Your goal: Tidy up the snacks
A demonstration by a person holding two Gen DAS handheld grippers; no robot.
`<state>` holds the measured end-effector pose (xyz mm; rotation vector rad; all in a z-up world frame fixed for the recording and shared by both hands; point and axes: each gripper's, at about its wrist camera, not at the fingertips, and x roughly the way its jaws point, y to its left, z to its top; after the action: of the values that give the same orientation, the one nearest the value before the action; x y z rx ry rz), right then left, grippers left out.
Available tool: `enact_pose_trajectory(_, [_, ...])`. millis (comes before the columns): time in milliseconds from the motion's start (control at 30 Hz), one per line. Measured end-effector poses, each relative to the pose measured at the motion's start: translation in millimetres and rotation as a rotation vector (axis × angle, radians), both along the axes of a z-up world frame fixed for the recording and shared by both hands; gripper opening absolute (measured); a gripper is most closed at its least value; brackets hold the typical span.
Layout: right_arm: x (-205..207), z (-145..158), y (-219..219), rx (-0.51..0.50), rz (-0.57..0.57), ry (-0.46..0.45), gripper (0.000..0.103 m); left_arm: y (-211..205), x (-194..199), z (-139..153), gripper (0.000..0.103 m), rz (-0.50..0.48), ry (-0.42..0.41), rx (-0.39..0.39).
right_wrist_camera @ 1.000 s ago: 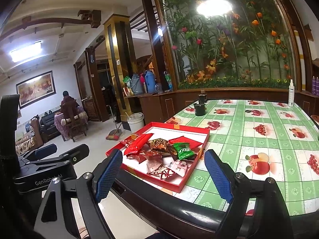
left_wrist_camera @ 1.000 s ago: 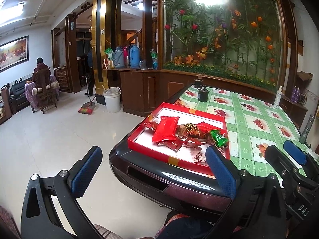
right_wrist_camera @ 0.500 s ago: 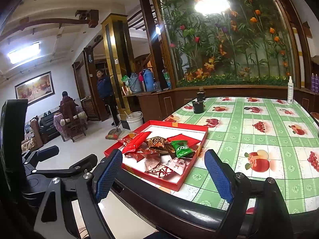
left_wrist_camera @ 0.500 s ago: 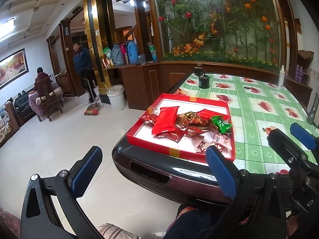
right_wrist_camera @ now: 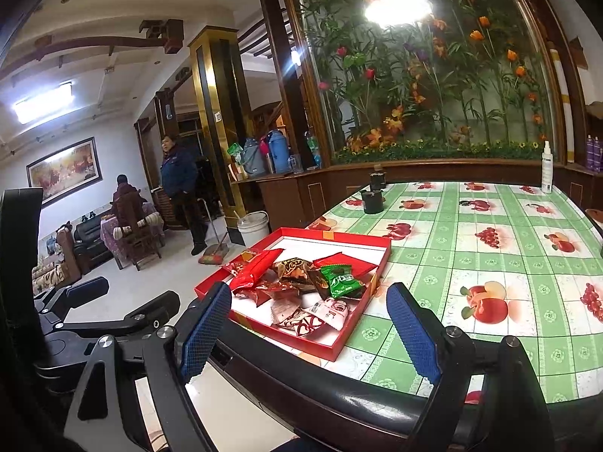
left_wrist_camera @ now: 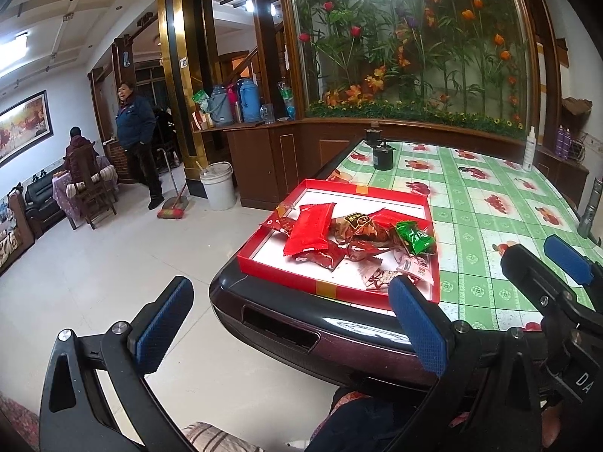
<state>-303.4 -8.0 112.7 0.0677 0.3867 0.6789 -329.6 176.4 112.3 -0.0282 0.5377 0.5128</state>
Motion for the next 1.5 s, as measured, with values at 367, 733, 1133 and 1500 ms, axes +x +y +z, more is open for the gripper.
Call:
enact_pose_trajectory(367, [0.4,0.1,-0.7,0.001,-0.004,-0.002,0.086,-1.5,0.9,-1.0,0.103,0.017,0.006,0.002])
enact_pose_trajectory(733, [0.4,0.3,-0.9,0.001,-0.004,-0.002,0.086,-1.7,3.6,-3.1,0.103,0.038,0.033,0.005])
enact_pose_trajectory(1133, [-0.8,-0.3,-0.8,0.005,-0.011,-0.003,0.086,-0.7,0.0,0.7,0.103,0.012,0.014,-0.013])
enact_pose_trajectory(1500, [-3.4,0.4,1.2,0.003,-0.015,-0.009,0.086,-2.9,-5.6,1.7,0.103,0.003,-0.011,0.017])
